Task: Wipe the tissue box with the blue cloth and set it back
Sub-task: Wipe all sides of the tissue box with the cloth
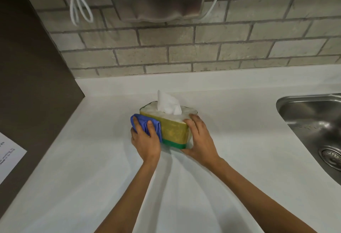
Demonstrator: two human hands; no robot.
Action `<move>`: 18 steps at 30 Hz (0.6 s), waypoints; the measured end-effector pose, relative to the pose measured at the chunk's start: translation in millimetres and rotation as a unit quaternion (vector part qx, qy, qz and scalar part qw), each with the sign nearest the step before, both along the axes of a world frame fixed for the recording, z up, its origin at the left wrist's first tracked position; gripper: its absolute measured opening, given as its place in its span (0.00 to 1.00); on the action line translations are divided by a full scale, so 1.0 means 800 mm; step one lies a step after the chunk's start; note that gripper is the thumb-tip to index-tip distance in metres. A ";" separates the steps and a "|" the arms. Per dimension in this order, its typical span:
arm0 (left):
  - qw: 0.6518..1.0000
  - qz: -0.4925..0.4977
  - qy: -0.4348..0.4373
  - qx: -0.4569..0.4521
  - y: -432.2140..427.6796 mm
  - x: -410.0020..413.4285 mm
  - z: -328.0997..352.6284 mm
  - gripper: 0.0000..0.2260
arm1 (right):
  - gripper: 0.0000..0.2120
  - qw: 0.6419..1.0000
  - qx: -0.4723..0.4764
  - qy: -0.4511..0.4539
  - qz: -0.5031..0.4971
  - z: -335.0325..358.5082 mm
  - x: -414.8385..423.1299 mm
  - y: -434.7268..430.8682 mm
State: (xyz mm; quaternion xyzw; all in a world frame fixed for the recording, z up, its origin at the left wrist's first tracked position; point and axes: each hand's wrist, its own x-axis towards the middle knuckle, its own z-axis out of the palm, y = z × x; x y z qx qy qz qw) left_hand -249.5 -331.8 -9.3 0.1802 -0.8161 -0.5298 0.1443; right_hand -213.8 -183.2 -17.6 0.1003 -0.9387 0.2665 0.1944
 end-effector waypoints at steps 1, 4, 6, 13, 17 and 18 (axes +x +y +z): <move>0.999 0.007 -0.017 0.041 0.003 0.000 0.001 0.25 | 0.39 0.999 0.023 0.026 -0.006 -0.003 0.003 -0.004; 0.980 0.016 -0.061 0.187 0.020 0.004 0.004 0.23 | 0.37 0.989 0.104 0.099 -0.028 -0.010 0.005 -0.014; 0.967 0.014 -0.074 0.245 0.031 0.009 0.003 0.22 | 0.36 0.981 0.142 0.128 -0.047 -0.013 0.003 -0.018; 0.960 -0.017 -0.082 0.267 0.039 0.015 -0.004 0.26 | 0.37 0.969 0.189 0.136 -0.077 -0.026 0.002 -0.021; 0.965 -0.024 -0.084 0.247 0.037 0.014 -0.004 0.27 | 0.39 0.972 0.186 0.123 -0.077 -0.030 0.002 -0.025; 0.965 -0.023 -0.084 0.248 0.036 0.013 -0.004 0.26 | 0.40 0.972 0.185 0.121 -0.075 -0.032 0.003 -0.025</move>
